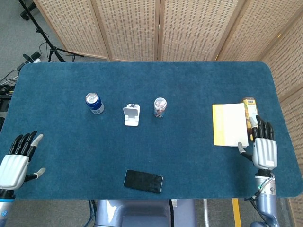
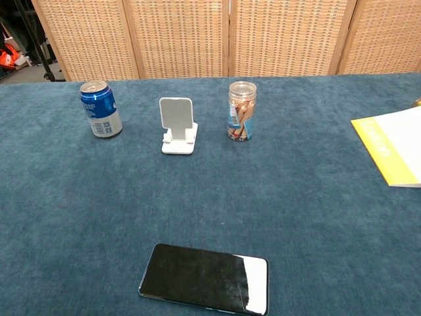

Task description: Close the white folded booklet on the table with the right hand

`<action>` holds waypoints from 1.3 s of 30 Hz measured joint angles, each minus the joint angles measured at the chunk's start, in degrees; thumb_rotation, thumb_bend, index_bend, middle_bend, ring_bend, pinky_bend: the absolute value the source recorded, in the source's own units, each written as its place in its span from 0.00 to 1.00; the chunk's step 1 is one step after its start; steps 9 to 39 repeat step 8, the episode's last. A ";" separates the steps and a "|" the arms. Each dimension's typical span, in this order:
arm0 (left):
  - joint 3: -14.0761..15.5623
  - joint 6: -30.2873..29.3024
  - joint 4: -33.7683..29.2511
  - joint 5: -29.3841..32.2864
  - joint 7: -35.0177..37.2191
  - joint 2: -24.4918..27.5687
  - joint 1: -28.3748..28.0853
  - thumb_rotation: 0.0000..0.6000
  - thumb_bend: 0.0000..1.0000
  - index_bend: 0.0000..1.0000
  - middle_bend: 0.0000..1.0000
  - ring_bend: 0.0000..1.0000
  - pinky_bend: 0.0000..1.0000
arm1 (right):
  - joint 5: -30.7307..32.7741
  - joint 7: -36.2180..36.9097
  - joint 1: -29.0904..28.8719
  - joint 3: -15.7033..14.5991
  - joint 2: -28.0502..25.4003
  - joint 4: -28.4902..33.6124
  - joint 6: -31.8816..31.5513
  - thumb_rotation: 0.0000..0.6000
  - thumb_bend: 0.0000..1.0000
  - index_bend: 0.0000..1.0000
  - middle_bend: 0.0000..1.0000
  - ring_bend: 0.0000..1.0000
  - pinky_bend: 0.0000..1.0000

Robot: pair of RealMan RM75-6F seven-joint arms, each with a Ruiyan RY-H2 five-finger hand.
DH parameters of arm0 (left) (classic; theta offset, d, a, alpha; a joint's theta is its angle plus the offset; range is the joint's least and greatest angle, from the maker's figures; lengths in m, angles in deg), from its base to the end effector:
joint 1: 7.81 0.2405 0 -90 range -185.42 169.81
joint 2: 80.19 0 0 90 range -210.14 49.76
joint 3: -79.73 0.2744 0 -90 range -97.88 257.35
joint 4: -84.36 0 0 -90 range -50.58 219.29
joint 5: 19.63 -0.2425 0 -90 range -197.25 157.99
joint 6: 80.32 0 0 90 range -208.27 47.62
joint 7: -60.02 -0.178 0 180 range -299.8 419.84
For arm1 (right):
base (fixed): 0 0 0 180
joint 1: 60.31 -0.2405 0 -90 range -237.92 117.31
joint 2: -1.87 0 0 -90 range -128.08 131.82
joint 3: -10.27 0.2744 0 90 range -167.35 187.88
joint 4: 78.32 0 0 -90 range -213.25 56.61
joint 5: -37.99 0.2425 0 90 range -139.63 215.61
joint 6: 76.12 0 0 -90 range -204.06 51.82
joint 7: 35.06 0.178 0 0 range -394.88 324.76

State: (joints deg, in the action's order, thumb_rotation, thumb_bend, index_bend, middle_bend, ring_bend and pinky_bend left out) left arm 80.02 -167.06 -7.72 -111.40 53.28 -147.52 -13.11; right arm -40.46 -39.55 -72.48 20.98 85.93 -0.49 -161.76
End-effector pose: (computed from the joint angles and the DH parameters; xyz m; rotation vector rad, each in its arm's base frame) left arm -0.3195 0.2067 0.1070 -1.5117 -0.8198 -0.9016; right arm -0.3284 -0.2918 0.0729 1.2168 -0.8392 1.0170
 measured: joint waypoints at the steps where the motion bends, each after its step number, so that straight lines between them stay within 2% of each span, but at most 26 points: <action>1: -0.02 0.02 0.03 0.03 0.04 0.00 -0.01 1.00 0.00 0.00 0.00 0.00 0.00 | -1.22 0.46 0.22 -0.77 -0.63 -0.09 -0.18 1.00 0.36 0.00 0.00 0.00 0.00; 8: 0.04 0.95 0.62 0.40 -0.28 -0.34 -0.30 1.00 0.00 0.00 0.00 0.00 0.00 | -10.32 0.40 2.84 -7.05 -6.34 -0.88 -3.67 1.00 0.36 0.00 0.00 0.00 0.00; 39: 0.04 0.95 0.62 0.40 -0.28 -0.34 -0.30 1.00 0.00 0.00 0.00 0.00 0.00 | -10.32 0.40 2.84 -7.05 -6.34 -0.88 -3.67 1.00 0.36 0.00 0.00 0.00 0.00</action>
